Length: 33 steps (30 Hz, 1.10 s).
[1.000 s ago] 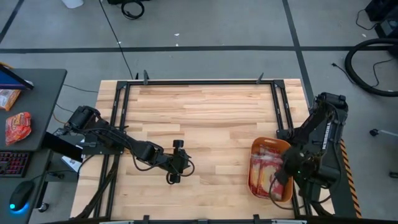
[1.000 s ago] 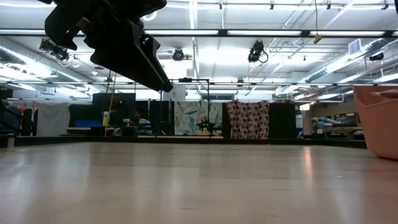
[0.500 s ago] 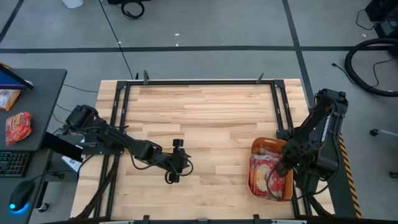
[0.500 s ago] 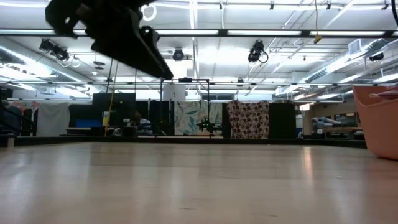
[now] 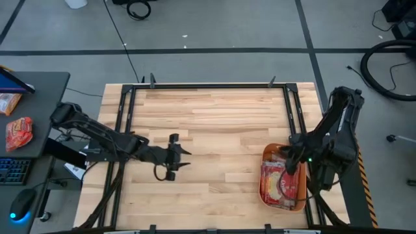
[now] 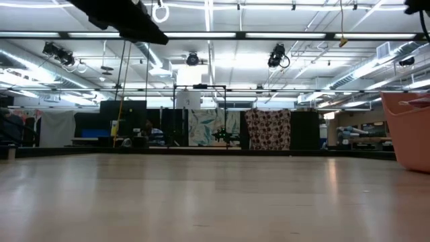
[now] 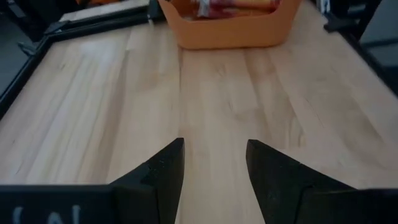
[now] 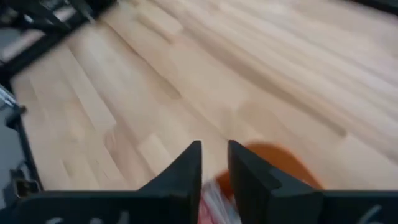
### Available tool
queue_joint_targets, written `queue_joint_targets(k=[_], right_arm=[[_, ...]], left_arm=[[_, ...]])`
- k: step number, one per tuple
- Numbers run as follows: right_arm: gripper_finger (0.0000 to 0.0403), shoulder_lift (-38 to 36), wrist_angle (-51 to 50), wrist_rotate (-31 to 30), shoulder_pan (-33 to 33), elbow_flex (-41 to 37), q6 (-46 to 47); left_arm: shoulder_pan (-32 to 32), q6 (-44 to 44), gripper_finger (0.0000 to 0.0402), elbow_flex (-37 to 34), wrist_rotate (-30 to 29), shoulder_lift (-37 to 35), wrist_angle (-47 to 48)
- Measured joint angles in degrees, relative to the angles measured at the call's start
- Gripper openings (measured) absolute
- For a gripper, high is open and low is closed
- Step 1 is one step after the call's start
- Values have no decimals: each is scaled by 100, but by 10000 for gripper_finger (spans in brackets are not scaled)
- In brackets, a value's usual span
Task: Sort popcorn bags into baskets
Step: Return to Home Position
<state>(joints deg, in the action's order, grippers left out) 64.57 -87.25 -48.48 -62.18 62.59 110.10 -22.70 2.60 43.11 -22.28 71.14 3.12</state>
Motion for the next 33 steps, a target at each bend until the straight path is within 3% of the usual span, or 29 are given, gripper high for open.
queue_joint_targets(k=[7, 15, 21, 26, 29, 33], right_arm=[[11, -627, 936, -418, 507, -542, -1026], [14, -1380, 3298, -386, 1258, -1814, -2614], [6, -1693, 5529, 54, 1999, -2500, -4516], [12, -1707, 6763, 664, 2698, -2778, -5899], [10, -1756, 7065, 1175, 3083, -2861, -6602], [6, -2028, 6869, 1297, 3480, -2872, -7081]], left_arm=[[369, 18, 176, -917, 288, -870, -785], [1157, 197, 176, -1876, 893, -1964, -1465], [1709, 215, 176, -2250, 1259, -2644, -1543], [2200, 192, 176, -2675, 1448, -3147, -1559], [2443, 332, 176, -2946, 1646, -3472, -1590], [2636, 455, 171, -3219, 1754, -3968, -1629]])
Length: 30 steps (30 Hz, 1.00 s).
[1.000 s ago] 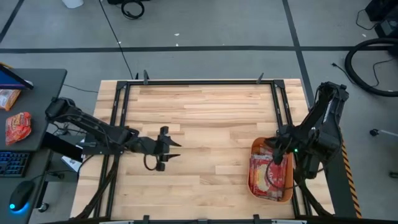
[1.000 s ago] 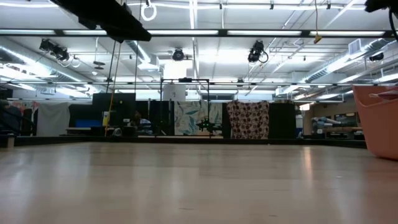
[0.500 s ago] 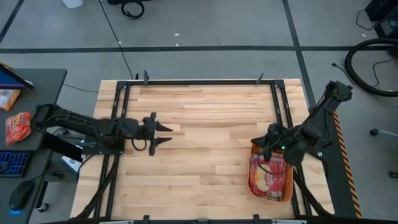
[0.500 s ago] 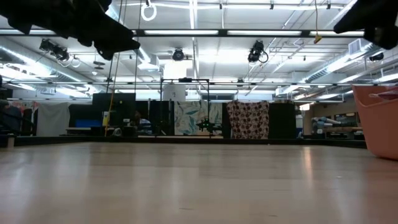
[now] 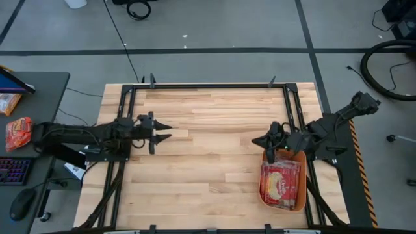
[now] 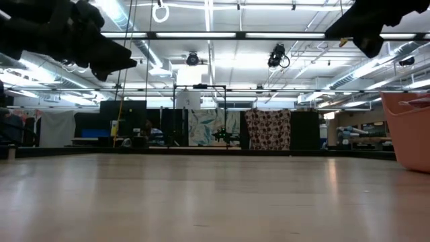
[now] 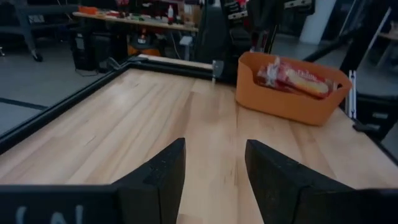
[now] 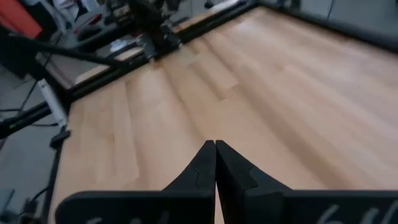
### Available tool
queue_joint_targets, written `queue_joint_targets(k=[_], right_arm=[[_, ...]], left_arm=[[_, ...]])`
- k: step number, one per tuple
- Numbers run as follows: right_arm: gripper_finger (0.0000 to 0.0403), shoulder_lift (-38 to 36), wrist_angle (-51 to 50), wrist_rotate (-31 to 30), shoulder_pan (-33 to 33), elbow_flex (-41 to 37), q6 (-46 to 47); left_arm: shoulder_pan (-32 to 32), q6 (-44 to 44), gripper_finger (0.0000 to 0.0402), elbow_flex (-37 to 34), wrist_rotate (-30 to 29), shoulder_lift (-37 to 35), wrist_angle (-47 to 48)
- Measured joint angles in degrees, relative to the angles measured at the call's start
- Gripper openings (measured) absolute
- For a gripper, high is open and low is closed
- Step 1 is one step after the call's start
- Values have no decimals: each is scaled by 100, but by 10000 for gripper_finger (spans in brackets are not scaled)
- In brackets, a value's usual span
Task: Sort popcorn bags into baskets
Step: Return to Home Position
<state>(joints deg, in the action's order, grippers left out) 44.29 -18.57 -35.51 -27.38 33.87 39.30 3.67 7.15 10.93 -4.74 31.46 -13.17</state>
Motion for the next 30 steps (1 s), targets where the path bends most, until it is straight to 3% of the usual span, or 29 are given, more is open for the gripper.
queue_joint_targets(k=[10, 21, 30], right_arm=[[9, -781, 174, -61, 286, -205, -907], [8, -2155, 1893, 419, 701, -1984, -1287], [8, -3604, 1752, 428, 803, -2436, -1645]], left_arm=[[67, 194, 139, -423, -187, -977, 132], [67, 311, 132, -708, -337, -1126, 23], [67, 328, 132, -770, -323, -1133, -76]])
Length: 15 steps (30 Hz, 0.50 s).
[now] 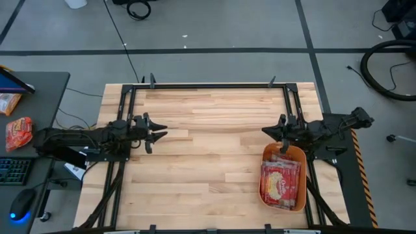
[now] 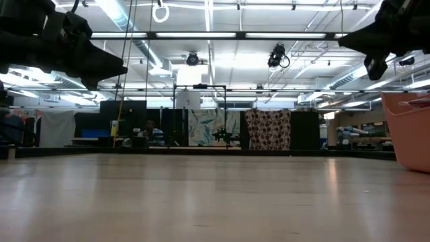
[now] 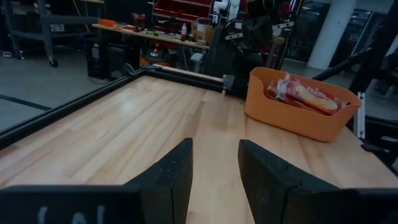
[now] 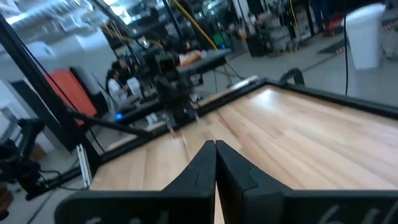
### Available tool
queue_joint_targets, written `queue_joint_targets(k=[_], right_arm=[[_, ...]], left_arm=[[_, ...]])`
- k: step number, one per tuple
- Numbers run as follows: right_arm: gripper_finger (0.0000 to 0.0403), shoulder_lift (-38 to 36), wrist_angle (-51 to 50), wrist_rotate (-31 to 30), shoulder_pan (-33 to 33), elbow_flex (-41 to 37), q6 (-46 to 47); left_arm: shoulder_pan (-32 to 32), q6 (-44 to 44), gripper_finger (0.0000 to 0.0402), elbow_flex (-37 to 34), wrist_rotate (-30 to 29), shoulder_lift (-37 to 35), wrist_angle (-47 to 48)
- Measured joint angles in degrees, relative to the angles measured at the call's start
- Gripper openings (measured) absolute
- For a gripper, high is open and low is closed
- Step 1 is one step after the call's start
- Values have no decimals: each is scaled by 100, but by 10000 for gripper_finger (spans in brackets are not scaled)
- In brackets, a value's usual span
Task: Sort popcorn bags into baskets
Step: Return to Home Position
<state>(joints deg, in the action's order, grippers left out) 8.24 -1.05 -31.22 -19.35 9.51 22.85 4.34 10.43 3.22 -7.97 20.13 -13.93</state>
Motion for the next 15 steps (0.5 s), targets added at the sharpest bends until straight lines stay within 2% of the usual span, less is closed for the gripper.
queue_joint_targets(k=[7, 15], right_arm=[[8, -828, -384, 82, 0, -66, -328], [11, -814, -656, -48, 0, -69, -352]], left_arm=[[-9, 110, 132, 0, 138, 1, 8], [-159, 188, 132, 0, 114, 8, 8]])
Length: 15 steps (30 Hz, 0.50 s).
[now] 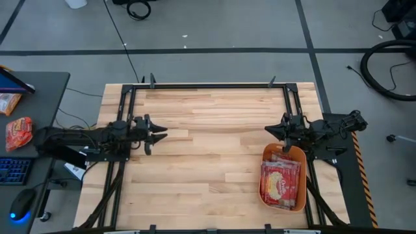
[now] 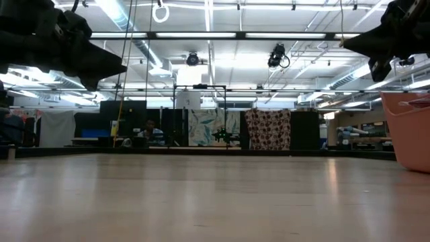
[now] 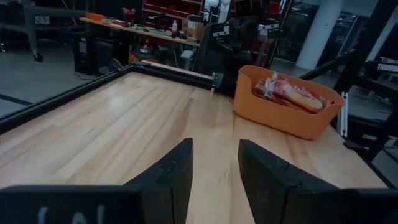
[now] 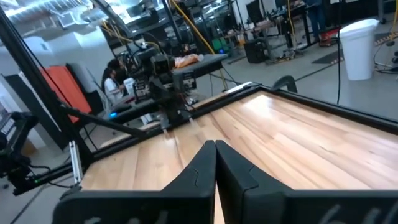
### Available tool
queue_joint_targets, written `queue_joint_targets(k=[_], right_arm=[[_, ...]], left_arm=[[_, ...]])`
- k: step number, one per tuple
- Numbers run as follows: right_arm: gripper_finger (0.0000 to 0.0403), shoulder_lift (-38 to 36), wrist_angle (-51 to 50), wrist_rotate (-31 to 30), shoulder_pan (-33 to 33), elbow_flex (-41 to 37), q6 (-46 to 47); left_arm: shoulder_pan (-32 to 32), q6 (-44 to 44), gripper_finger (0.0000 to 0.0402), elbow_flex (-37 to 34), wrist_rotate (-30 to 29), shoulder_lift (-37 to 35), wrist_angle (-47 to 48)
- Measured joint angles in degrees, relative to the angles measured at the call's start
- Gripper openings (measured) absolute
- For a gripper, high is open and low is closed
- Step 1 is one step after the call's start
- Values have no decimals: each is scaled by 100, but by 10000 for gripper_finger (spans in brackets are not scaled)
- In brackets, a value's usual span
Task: Sort popcorn bags into baskets
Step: Return to Home Position
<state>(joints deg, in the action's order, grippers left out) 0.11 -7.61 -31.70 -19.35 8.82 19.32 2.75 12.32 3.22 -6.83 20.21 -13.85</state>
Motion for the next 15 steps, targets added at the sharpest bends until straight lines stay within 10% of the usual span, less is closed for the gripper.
queue_joint_targets(k=[15], right_arm=[[9, 61, 1227, 286, 0, -841, -164]], left_arm=[[-593, -89, 132, 7, -557, 2, 57]])
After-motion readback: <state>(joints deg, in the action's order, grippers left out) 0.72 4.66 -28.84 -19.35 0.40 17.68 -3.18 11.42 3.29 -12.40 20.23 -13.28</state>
